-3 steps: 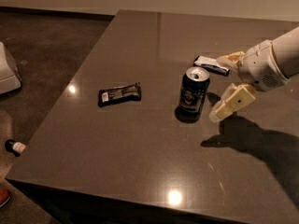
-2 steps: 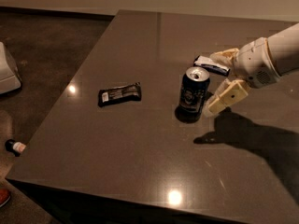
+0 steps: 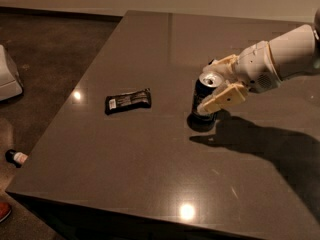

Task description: Knock pepsi can over

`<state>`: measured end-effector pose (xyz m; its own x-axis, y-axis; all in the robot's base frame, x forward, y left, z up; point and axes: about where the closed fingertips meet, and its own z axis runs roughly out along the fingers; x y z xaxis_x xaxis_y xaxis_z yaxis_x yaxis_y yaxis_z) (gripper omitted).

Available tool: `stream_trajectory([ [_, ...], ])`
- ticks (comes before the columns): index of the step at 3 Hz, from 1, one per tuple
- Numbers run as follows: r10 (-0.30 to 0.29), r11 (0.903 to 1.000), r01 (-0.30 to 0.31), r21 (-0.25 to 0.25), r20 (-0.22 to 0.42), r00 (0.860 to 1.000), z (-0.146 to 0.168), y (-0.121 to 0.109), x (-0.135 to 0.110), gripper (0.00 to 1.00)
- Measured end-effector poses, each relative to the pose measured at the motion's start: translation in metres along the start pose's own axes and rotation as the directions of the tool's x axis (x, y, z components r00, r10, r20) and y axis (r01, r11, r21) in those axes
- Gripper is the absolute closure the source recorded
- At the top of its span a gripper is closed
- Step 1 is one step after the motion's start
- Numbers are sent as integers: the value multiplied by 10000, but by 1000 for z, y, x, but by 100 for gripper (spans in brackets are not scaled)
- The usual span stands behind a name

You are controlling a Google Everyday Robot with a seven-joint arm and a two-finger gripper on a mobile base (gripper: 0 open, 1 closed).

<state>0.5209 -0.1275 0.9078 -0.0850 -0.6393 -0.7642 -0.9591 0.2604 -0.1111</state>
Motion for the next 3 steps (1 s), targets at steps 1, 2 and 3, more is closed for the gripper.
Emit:
stream_trajectory([
  [1, 74, 9999, -74, -99, 25, 10000, 2, 4, -4, 48],
  [2, 26, 9998, -10, 202, -821, 9966, -21, 13, -23, 80],
  [3, 9, 9994, 82, 340, -2584, 9660, -36, 23, -39, 99],
])
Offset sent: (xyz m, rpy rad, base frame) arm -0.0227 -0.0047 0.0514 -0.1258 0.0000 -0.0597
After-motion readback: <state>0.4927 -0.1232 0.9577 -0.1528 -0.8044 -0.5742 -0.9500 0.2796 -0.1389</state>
